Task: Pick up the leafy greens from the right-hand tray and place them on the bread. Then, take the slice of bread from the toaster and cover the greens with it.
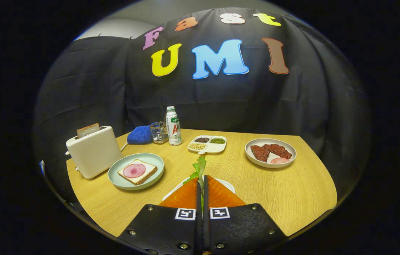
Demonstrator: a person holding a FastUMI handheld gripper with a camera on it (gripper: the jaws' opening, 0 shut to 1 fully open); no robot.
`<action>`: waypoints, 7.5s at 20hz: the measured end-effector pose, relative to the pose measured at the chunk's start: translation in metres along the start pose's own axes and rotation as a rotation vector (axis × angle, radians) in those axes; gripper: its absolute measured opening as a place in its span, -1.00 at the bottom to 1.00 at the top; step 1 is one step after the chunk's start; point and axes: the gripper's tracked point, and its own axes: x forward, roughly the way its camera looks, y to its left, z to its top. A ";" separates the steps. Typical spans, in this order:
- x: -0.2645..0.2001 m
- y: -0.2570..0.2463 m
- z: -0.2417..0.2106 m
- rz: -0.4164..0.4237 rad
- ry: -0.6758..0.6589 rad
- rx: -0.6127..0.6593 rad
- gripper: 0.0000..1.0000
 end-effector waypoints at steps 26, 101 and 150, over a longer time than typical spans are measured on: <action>0.016 0.137 0.059 0.190 -0.040 -0.129 -0.99; 0.052 0.429 0.071 0.014 -0.186 -0.039 0.32; 0.069 0.406 0.174 -0.161 -0.312 0.055 -0.97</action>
